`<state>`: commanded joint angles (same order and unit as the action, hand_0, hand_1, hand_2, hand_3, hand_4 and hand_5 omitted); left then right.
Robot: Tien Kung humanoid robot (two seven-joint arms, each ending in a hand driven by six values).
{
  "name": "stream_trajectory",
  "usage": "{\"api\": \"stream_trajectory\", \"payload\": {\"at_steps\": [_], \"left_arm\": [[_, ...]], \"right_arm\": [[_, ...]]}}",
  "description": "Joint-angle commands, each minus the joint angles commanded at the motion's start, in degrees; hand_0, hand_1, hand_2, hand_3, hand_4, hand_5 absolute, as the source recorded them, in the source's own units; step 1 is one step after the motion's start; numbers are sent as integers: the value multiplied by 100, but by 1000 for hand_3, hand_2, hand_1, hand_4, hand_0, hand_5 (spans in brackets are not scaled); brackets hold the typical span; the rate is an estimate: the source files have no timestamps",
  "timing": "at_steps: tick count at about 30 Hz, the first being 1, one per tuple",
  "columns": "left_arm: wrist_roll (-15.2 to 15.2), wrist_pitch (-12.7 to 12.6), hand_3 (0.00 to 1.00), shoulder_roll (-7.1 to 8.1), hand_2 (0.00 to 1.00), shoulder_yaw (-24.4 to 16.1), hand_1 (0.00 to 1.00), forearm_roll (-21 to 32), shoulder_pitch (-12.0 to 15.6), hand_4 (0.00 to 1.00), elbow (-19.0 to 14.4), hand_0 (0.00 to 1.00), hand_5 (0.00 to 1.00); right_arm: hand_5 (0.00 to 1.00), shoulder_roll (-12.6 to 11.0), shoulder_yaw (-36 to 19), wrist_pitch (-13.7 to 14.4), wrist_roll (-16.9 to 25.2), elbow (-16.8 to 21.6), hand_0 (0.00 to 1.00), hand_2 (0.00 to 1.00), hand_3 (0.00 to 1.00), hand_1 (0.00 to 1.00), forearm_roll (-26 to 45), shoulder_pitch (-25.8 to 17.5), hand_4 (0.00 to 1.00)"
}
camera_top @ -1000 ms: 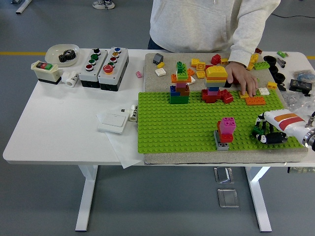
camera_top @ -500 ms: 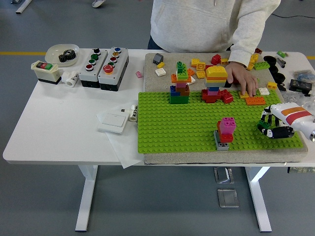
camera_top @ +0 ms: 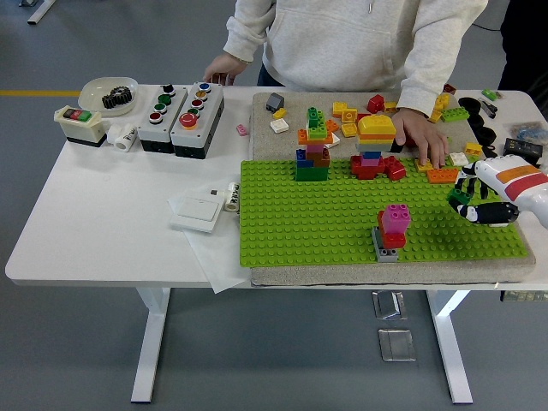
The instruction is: Pick up the brick,pile it on top of brick,press brick,pick up the brick,pile it on top of brick,press brick
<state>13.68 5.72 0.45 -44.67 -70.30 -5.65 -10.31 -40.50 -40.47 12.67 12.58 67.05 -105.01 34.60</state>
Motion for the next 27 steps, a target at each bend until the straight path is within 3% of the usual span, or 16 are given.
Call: {"api": "stream_trajectory", "payload": {"at_steps": [13,27], "left_arm": [[13,14,533,36,605,1,711,57,-29,525,0,787,509],[18,17,534,66,604,80,710,199,-56,526,0,788,509]], "right_arm": [[161,-296,246,-306,72,1158,264,400,445,323,146,282,638],[162,-250,963,-527,156,1102,265,407,448,329,268,738,644]]}}
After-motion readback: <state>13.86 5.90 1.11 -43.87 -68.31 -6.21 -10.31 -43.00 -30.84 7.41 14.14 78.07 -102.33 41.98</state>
